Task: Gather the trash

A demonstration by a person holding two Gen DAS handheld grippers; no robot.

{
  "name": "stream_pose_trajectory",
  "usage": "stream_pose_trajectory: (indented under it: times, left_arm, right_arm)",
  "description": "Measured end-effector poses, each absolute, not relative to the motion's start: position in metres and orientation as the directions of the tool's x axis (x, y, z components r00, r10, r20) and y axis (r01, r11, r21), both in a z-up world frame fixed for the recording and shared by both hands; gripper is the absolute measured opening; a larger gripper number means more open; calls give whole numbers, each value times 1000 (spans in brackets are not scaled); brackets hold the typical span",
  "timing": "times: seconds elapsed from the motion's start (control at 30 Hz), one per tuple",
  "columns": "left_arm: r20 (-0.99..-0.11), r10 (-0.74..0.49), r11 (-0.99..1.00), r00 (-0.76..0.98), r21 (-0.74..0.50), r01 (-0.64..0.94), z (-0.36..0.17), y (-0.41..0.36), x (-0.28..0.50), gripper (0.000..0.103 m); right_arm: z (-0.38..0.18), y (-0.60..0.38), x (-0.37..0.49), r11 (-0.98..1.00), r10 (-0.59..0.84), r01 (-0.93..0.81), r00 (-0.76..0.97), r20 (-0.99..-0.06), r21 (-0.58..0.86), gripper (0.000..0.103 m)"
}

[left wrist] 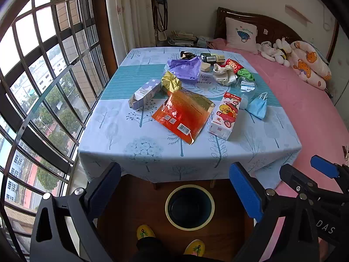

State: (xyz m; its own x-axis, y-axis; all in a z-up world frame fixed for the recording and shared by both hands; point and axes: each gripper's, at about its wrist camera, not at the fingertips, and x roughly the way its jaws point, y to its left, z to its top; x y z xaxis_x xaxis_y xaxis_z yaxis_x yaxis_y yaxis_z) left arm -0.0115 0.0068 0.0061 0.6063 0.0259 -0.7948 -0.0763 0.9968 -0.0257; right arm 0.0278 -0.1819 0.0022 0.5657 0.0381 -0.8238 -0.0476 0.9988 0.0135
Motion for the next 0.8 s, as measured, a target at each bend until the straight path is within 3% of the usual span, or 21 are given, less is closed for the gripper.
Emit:
stream_pose_trajectory:
  times: [0.8]
  left_arm:
    - [-793,40,996,608,-20,-92,10,12,-8,98]
  right_arm:
    - [0,-170,33,998,58,-56,557,-828,32,82]
